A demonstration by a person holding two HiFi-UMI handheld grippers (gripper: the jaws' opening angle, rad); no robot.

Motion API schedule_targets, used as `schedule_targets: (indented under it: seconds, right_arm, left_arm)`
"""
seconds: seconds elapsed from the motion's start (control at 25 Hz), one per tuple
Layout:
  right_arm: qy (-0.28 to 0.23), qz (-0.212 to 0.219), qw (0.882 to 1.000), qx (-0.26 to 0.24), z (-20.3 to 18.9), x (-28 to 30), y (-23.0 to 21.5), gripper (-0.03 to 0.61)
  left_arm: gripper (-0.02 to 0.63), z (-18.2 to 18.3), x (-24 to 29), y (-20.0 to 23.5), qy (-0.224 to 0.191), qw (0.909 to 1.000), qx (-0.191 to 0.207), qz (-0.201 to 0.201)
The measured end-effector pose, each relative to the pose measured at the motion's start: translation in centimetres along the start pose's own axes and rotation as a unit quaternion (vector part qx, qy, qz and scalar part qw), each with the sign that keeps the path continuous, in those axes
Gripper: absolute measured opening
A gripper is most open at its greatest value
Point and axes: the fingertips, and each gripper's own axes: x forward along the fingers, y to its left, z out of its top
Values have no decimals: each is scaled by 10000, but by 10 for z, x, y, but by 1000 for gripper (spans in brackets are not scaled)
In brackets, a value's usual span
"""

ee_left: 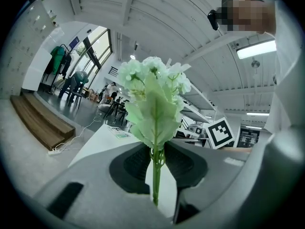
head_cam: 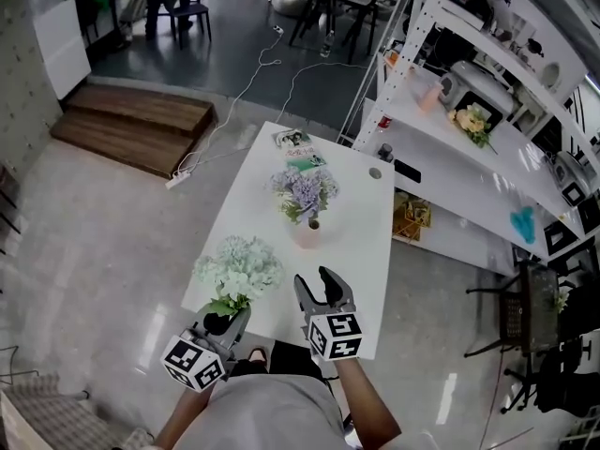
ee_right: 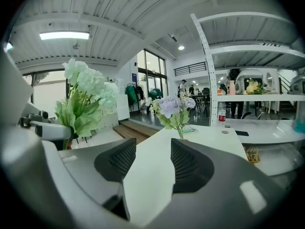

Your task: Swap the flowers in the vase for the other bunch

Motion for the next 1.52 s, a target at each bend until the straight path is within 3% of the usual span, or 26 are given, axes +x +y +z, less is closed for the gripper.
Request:
schedule_targets:
  seconds: [0.84, 1.52]
  right_arm:
    - [209, -6, 9997, 136, 9, 62, -64, 216]
    - [506, -19, 9987, 19, -5, 119, -92, 207]
  left_arm:
    - [81, -6, 38, 13, 106, 9990, -259, 340]
    - [81, -13, 52, 22, 475, 9970, -287, 540]
